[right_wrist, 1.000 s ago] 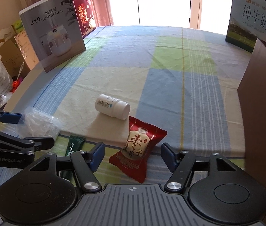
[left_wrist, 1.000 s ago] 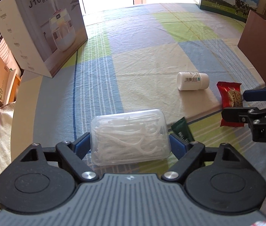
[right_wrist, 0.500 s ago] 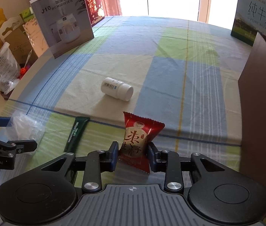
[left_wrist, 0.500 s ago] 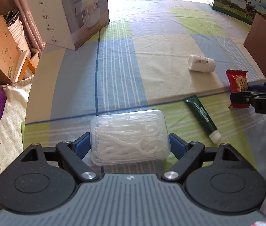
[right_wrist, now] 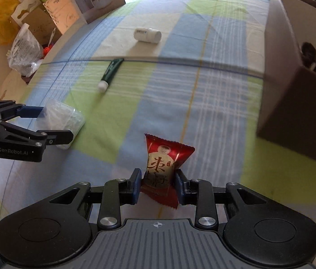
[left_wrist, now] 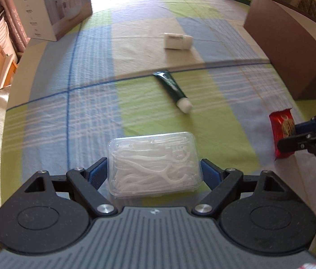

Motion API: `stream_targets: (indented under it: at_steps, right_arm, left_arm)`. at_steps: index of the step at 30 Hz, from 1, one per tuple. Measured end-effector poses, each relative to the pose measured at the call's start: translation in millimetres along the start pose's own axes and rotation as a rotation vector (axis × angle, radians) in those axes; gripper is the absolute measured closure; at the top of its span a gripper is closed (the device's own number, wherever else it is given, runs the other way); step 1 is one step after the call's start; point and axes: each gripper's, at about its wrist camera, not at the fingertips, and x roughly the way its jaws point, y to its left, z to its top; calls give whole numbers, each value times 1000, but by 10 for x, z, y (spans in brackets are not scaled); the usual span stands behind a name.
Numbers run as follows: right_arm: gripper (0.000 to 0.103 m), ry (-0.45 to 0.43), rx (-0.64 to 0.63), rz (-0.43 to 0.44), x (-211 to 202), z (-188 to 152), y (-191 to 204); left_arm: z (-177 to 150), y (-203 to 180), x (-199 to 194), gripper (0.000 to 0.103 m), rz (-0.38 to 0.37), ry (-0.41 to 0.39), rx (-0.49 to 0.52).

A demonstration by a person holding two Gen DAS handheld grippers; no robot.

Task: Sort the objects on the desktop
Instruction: 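Carry the snack packet with the right tool toward the brown box while the left tool carries the floss box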

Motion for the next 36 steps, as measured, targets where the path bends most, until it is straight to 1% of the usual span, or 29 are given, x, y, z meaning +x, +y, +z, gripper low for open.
stream_targets:
  at_steps: [3, 7, 8, 10, 11, 12, 19, 22, 23, 24, 25, 26, 27, 32, 36]
  right_arm:
    - [74, -2, 4, -25, -75, -117, -39]
    - [74, -32, 36, -47, -138, -203, -122]
    - [72, -40, 37, -47, -145, -211, -127]
    - [56, -59, 52, -56, -155, -222, -132]
    - [44, -65, 60, -55, -162, -227, -132]
    - [41, -77, 65, -55, -174, -237, -129]
    - [41, -103, 38, -77, -131, -257, -90]
    - [44, -109, 15, -94, -93, -251, -75]
    - [49, -113, 5, -97, -84, -254, -75]
    - [58, -115, -5, -96, -77, -257, -73]
    - [62, -113, -12, -93, -68, -262, -73]
    - [69, -110, -15, -90, -60, -268, -78]
    - [74, -107, -17, -85, -53, -275, -84]
    - [79, -108, -24, -63, -94, -294, -124]
    - [80, -116, -19, -37, -180, -300, -167]
  left_arm:
    - [-62, -134, -42, 18, -30, 5, 0]
    - [-132, -324, -67, 18, -45, 5, 31]
    - [-142, -360, -68, 18, -43, 4, 38]
    - [-151, -417, -65, 18, -32, 2, 54]
    - [-150, -433, -60, 18, -25, 0, 56]
    - [-149, -445, -51, 18, -21, -2, 58]
    - [-68, -505, 26, 18, 16, -3, 50]
    - [-43, -558, 60, 20, 33, -5, 65]
    - [-42, -578, 65, 19, 40, -7, 72]
    - [-42, -594, 68, 19, 42, -8, 77]
    - [-41, -607, 69, 20, 43, -7, 75]
    - [-42, -617, 66, 20, 41, -5, 70]
    - [-48, -627, 64, 20, 38, -3, 67]
    - [-85, -709, 35, 20, 41, 4, 71]
    - [-89, -756, -6, 20, 41, 8, 61]
